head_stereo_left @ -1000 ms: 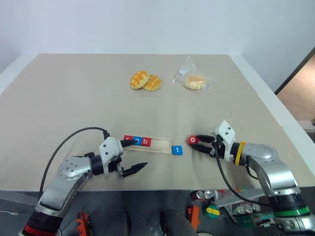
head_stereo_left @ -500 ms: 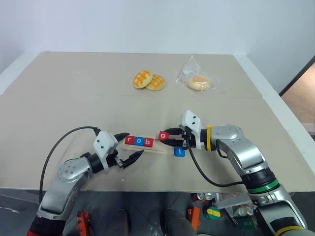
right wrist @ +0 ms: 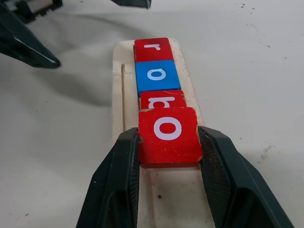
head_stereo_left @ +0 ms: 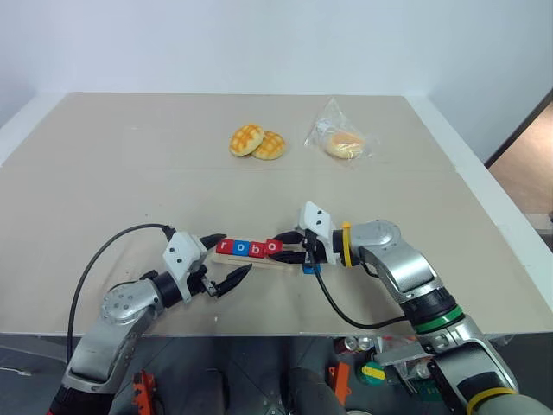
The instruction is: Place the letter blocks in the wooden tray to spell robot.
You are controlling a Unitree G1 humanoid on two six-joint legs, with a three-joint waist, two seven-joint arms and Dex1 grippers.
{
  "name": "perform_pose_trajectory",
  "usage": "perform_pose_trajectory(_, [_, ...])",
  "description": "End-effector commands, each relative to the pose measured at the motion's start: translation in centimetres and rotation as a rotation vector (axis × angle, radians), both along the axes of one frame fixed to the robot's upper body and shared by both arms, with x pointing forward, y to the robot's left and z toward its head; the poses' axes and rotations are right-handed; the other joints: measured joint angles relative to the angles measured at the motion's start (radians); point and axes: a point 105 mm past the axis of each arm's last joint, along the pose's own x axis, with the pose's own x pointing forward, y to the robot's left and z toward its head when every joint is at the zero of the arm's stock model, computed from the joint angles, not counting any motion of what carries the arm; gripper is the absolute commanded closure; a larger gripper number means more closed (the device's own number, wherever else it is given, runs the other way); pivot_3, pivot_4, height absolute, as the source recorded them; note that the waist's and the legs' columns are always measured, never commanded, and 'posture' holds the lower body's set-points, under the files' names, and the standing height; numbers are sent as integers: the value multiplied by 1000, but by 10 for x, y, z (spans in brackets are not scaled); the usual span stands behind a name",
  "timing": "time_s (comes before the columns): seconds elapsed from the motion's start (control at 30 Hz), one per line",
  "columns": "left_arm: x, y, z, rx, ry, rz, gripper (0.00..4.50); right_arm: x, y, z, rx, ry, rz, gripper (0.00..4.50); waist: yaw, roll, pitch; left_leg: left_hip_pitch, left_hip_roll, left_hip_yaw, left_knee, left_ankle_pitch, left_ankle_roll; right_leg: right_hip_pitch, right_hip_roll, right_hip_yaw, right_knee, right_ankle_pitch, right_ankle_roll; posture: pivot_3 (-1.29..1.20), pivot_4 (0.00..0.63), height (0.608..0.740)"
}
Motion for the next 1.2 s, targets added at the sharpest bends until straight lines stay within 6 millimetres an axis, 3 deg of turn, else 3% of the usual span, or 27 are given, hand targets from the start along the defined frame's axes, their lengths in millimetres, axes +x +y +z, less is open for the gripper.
perform_pose_trajectory(0.03, [-4,2,12,7,-46,4,0,-1,4,7,-1,-37,37,3259,0,0,0,0,0,0,0,0,0,0,0,0,0,0,0,0,150,740])
perform_pose_trajectory(0.77, [-6,-1,13,9,-49,5,0,5,2,0,-20,-34,33,3259,0,0,0,0,0,0,0,0,0,0,0,0,0,0,0,0,150,740])
perform_pose_trajectory(0.83, [-6,-2,13,8,-50,4,0,7,2,0,-17,-32,25,2244,0,0,0,0,0,0,0,0,0,0,0,0,0,0,0,0,150,740])
perform_pose_trajectory(1.03, [-6,-2,13,8,-49,6,0,12,1,2,-13,-48,16,286,0,0,0,0,0,0,0,0,0,0,0,0,0,0,-1,0,150,740])
perform_pose_trajectory(1.07, [-6,-1,13,7,-49,8,0,14,1,4,-10,-53,13,86,0,0,0,0,0,0,0,0,0,0,0,0,0,0,-1,0,150,740])
perform_pose_trajectory(1.2, [-6,-1,12,8,-49,10,0,20,-2,17,29,-74,-23,86,0,0,0,0,0,0,0,0,0,0,0,0,0,0,-1,0,150,740])
